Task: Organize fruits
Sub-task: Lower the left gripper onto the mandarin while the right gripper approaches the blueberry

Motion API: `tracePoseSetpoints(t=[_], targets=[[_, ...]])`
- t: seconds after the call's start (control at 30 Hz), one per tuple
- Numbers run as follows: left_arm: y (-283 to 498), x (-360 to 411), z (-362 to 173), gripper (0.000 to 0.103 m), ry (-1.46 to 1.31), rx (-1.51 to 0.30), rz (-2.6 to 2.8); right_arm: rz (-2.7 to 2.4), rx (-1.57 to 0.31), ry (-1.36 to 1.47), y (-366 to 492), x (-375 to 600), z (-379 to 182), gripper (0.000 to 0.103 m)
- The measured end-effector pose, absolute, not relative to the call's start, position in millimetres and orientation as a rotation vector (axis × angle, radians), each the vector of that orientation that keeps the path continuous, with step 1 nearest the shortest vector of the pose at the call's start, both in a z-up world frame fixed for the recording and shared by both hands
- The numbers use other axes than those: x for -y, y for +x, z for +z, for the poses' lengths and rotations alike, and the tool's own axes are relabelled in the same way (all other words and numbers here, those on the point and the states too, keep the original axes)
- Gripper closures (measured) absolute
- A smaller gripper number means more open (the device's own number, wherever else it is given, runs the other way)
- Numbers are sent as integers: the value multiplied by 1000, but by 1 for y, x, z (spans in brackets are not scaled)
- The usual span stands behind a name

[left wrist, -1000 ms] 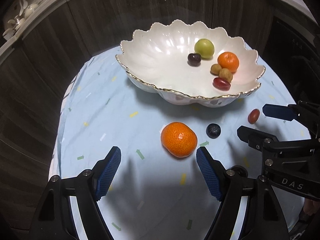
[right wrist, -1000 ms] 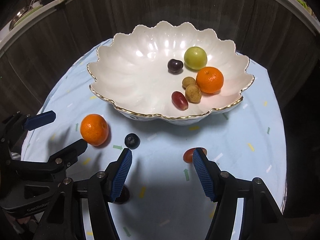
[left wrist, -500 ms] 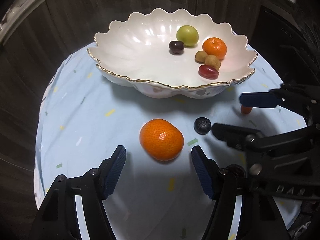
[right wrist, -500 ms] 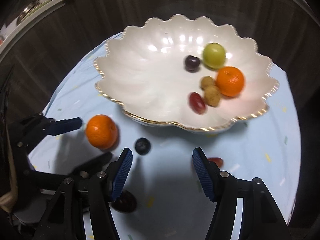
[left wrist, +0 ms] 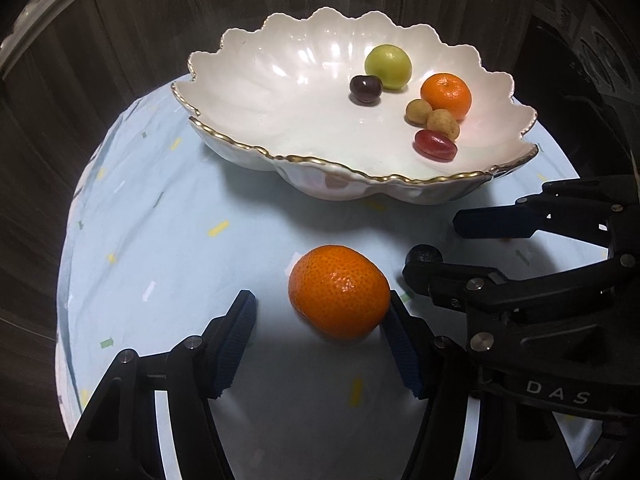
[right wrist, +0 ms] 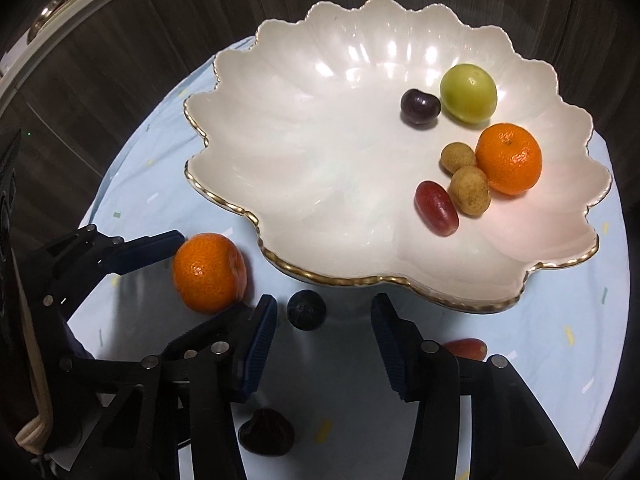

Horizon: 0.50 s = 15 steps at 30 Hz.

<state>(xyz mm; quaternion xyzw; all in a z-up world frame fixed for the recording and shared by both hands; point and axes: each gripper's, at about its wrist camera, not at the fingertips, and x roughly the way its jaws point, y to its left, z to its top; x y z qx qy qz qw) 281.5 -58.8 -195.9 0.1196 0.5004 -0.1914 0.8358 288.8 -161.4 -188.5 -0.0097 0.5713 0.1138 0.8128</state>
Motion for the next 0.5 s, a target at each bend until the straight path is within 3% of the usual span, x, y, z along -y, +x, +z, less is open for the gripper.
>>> tracePoseSetpoints(t=[0.3,0.43,0.5], targets=[[281,58,-199,47,243,-1037,-424,223,-1226,-53,289,156,-192,63],[278,60,-198,60,246,-1028,-455,238,-1221,-65,291,149,-193,78],[277,62,-197,60,248,-1025,-456,247,-1220,-65,291,147,-193,81]])
